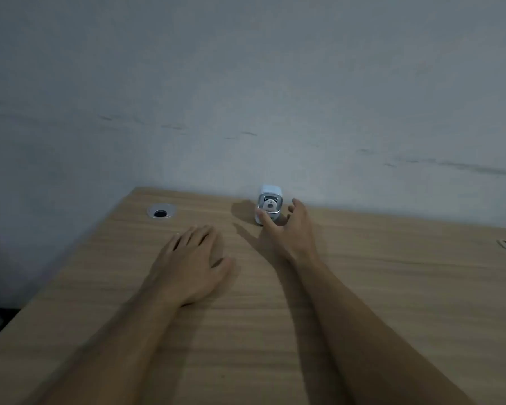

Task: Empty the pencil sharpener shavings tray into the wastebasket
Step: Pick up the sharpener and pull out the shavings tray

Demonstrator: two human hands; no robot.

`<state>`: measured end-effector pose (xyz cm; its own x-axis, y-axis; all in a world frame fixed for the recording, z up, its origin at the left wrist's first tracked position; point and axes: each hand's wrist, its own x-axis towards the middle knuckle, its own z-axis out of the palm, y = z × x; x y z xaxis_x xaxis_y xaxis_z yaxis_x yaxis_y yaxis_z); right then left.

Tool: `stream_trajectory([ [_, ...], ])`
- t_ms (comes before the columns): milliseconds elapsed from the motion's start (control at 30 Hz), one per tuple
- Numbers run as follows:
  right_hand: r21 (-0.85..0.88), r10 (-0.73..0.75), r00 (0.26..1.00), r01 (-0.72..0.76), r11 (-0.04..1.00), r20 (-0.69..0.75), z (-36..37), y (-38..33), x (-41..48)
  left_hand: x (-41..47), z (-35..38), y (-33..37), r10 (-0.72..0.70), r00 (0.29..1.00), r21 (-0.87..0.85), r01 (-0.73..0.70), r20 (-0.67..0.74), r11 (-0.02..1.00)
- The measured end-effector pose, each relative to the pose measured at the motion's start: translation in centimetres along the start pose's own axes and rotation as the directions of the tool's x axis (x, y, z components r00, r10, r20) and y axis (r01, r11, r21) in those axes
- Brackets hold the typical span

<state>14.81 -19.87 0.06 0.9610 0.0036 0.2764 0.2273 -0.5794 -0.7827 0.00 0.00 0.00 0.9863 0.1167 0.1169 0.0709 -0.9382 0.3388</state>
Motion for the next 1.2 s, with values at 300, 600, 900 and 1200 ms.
stream_trajectory([
  [300,-0.041,-0.066,0.996,0.064,0.997,-0.051,2.1,-0.4,2.5,0.7,0.2,-0.3,0.019,0.999,0.020,-0.018,-0.043,1.000],
  [600,0.079,-0.149,0.987,0.144,0.986,0.065,-1.9,-1.0,-3.4,-1.8,-2.2,0.2,-0.096,0.980,-0.465,0.004,-0.174,0.885],
  [900,0.207,-0.240,0.909,0.176,0.962,0.342,-8.3,-0.7,-15.1,-12.2,-3.3,0.9,0.003,0.998,-0.590,-0.036,-0.058,0.806],
  [1200,0.257,-0.351,0.843,0.263,0.930,0.407,-10.9,-1.2,-18.5,-15.6,-2.6,0.9,0.146,0.981,-0.409,-0.186,-0.125,0.894],
])
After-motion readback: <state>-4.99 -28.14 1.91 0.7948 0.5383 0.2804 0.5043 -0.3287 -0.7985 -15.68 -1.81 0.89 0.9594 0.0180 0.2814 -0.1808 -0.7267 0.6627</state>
